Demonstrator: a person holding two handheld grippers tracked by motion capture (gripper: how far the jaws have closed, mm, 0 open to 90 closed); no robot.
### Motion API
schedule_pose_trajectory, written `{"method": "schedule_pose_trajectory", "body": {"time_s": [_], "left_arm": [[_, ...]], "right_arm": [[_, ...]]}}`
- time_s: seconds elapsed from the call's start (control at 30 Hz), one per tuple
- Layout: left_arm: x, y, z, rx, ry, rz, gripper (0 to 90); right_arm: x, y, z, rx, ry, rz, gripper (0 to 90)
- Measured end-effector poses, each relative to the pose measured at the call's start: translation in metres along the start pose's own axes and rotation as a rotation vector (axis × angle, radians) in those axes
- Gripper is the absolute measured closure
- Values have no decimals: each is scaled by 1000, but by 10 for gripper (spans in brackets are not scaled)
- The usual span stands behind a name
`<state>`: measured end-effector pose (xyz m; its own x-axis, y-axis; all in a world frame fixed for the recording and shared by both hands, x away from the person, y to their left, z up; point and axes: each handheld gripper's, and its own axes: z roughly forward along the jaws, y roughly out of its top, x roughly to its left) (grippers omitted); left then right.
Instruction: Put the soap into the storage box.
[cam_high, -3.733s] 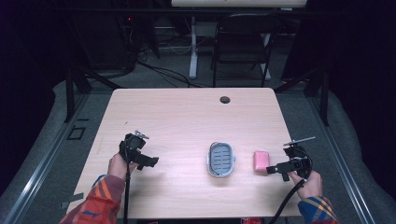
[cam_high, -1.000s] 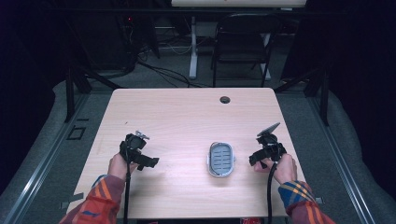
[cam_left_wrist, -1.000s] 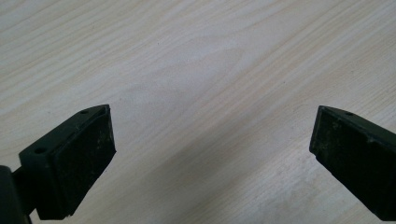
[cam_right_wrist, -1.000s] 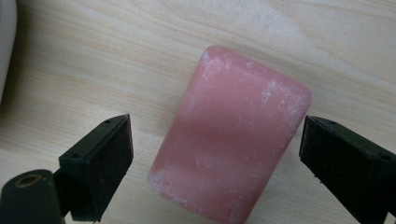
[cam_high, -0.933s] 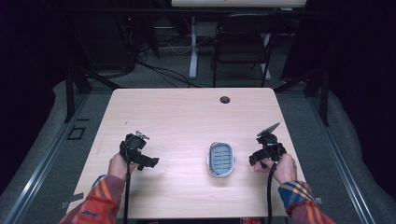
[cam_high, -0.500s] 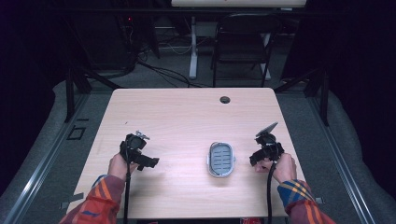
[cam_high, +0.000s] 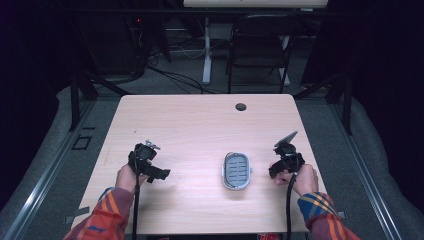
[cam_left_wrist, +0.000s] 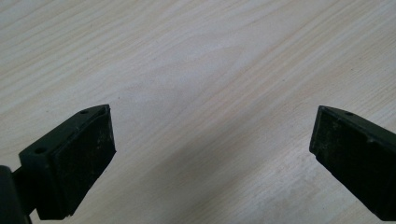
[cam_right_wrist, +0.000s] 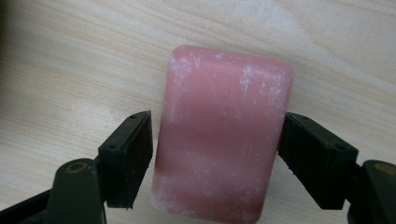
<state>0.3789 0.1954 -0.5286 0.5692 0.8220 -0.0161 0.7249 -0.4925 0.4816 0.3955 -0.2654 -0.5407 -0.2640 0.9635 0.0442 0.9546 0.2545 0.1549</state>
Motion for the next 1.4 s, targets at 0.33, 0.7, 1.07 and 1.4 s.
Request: {"method": "schedule_pose_trajectory", "body": {"time_s": [0.33, 0.7, 1.07, 1.4], "left_arm": [[0, 0, 0, 4, 0, 2, 0], [-1, 0, 0, 2, 3, 3, 1], [-1, 0, 0, 7, 1, 3, 1], [-1, 0, 0, 12, -4, 5, 1]], "right_arm": [[0, 0, 2, 9, 5, -1, 320], [1, -1, 3, -11, 0, 19, 343], [0, -1, 4, 3, -4, 7, 360], [-1, -1, 4, 4, 8, 10, 369]]}}
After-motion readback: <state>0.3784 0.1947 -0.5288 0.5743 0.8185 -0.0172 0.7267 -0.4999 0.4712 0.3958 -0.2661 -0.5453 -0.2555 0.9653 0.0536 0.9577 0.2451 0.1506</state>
